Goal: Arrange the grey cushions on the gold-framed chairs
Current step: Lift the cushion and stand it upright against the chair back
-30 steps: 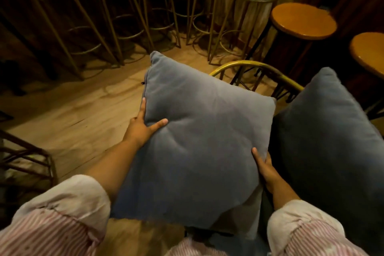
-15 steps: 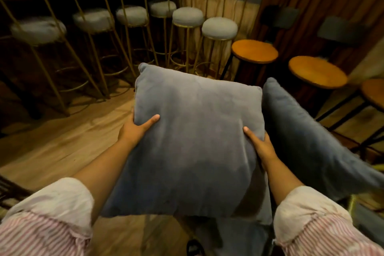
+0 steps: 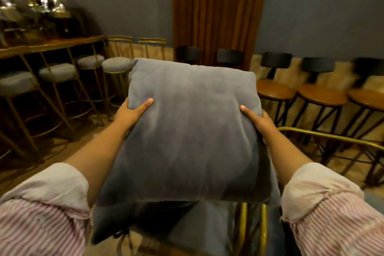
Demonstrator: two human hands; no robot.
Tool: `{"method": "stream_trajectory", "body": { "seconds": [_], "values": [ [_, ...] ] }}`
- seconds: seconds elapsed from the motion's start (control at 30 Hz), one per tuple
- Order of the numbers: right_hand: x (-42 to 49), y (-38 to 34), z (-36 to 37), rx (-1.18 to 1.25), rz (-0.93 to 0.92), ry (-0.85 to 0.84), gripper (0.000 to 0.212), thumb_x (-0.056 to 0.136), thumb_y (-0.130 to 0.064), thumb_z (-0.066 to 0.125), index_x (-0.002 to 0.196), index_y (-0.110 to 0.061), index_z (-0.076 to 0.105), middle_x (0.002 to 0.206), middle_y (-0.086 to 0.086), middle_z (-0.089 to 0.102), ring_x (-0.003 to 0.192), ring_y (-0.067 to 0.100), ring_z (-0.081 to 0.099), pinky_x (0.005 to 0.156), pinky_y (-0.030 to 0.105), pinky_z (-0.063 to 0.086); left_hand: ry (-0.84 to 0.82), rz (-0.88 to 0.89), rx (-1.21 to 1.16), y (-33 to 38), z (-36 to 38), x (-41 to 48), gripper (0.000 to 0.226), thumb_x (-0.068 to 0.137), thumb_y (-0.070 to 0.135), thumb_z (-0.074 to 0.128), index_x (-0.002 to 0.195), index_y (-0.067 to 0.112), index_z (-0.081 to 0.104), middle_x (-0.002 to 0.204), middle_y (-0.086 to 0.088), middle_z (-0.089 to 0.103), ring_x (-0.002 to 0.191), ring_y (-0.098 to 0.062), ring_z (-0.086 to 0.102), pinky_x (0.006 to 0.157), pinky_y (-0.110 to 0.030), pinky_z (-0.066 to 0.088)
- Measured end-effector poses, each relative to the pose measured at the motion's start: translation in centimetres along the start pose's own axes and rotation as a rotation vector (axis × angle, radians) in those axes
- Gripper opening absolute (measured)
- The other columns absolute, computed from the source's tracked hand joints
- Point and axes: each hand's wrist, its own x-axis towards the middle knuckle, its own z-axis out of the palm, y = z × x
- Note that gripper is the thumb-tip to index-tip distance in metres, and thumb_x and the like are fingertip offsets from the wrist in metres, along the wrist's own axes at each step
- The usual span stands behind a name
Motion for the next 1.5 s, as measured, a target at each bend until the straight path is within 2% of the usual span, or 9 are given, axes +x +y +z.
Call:
{"method": "stream_trajectory", "body": {
  "seconds": [0.1, 0.23, 0.37, 0.6, 0.8, 0.9, 1.13, 1.33, 1.5],
  "values": [
    [-1.5, 0.0, -5.7, 0.000, 0.016, 0.090, 0.091, 0.061, -0.056, 0.079, 0.138, -0.022, 0.046, 0.135, 0.004, 0.057, 0.114, 0.026, 0.058, 0.091, 0.039, 0.049, -0.084, 0.000, 0.013, 1.7, 4.5, -1.0, 0.109, 0.046, 0.078, 0.070, 0.142, 0.034, 0.038, 0.145, -0.002, 0.049, 0.131, -0.034, 0.047, 0.108, -0.053, 0.039],
    [-3.4, 0.8, -14.1, 0.010, 0.036, 0.203, 0.096, 0.054, -0.062, 0.081, 0.136, -0.022, 0.049, 0.129, 0.001, 0.061, 0.112, 0.025, 0.060, 0.091, 0.038, 0.050, -0.204, 0.045, 0.007, 4.1, 12.0, -3.1, 0.096, 0.060, 0.066, 0.072, 0.142, 0.029, 0.040, 0.144, -0.003, 0.050, 0.129, -0.032, 0.049, 0.107, -0.049, 0.041],
    [-5.5, 1.7, -23.6, 0.021, 0.037, 0.323, 0.086, 0.059, -0.056, 0.080, 0.133, -0.022, 0.053, 0.123, -0.001, 0.063, 0.103, 0.022, 0.062, 0.084, 0.034, 0.049, -0.307, 0.058, 0.070, 5.5, 21.0, -5.5, 0.110, 0.045, 0.082, 0.067, 0.141, 0.035, 0.039, 0.143, -0.003, 0.051, 0.129, -0.034, 0.049, 0.107, -0.053, 0.040],
    [-7.2, 3.6, -39.9, 0.028, 0.042, 0.389, 0.077, 0.064, -0.049, 0.081, 0.131, -0.022, 0.055, 0.124, 0.002, 0.065, 0.103, 0.023, 0.064, 0.086, 0.039, 0.053, -0.400, 0.015, 0.015, 7.2, 37.0, -13.3, 0.099, 0.060, 0.069, 0.071, 0.144, 0.030, 0.035, 0.146, -0.007, 0.047, 0.130, -0.037, 0.046, 0.107, -0.054, 0.039],
    [-7.7, 5.5, -50.9, 0.019, 0.154, 0.404, 0.071, 0.068, -0.043, 0.080, 0.130, -0.019, 0.055, 0.113, 0.007, 0.066, 0.089, 0.022, 0.064, 0.068, 0.034, 0.050, -0.324, -0.145, 0.028, 6.0, 47.2, -18.7, 0.139, 0.037, 0.079, 0.073, 0.149, 0.017, 0.020, 0.152, -0.011, 0.037, 0.135, -0.038, 0.040, 0.110, -0.055, 0.036],
    [-6.6, 6.3, -54.2, 0.028, 0.172, 0.409, 0.071, 0.066, -0.041, 0.082, 0.127, -0.018, 0.056, 0.116, 0.007, 0.066, 0.090, 0.025, 0.064, 0.074, 0.038, 0.051, -0.361, -0.206, 0.055, 5.6, 50.4, -19.9, 0.135, 0.025, 0.080, 0.074, 0.135, 0.008, 0.046, 0.137, -0.014, 0.054, 0.123, -0.038, 0.053, 0.103, -0.052, 0.044],
    [-0.5, 7.5, -57.5, 0.043, 0.213, 0.383, 0.078, 0.067, -0.042, 0.080, 0.134, -0.017, 0.050, 0.123, 0.005, 0.061, 0.077, 0.012, 0.057, 0.067, 0.032, 0.045, -0.409, -0.164, 0.020, 6.7, 56.6, -17.0, 0.079, 0.068, 0.036, 0.081, 0.133, 0.002, 0.050, 0.135, -0.018, 0.056, 0.123, -0.038, 0.052, 0.102, -0.049, 0.044],
    [9.5, 7.3, -59.3, -0.052, 0.165, 0.350, 0.073, 0.072, -0.031, 0.079, 0.136, -0.014, 0.047, 0.128, 0.006, 0.057, 0.103, 0.020, 0.051, 0.086, 0.035, 0.042, -0.474, -0.148, -0.058, 7.0, 62.8, -9.3, 0.090, 0.056, 0.030, 0.088, 0.135, 0.013, 0.049, 0.133, -0.006, 0.057, 0.123, -0.031, 0.053, 0.101, -0.046, 0.045],
    [18.3, 8.7, -59.6, 0.011, 0.159, 0.322, 0.112, 0.035, -0.057, 0.087, 0.135, -0.024, 0.049, 0.132, -0.003, 0.059, 0.123, 0.022, 0.053, 0.104, 0.044, 0.043, -0.510, -0.310, -0.126, 5.5, 68.3, -3.4, 0.113, 0.052, 0.027, 0.091, 0.145, 0.026, 0.027, 0.145, -0.001, 0.044, 0.131, -0.032, 0.044, 0.105, -0.058, 0.039]
  ]
}}
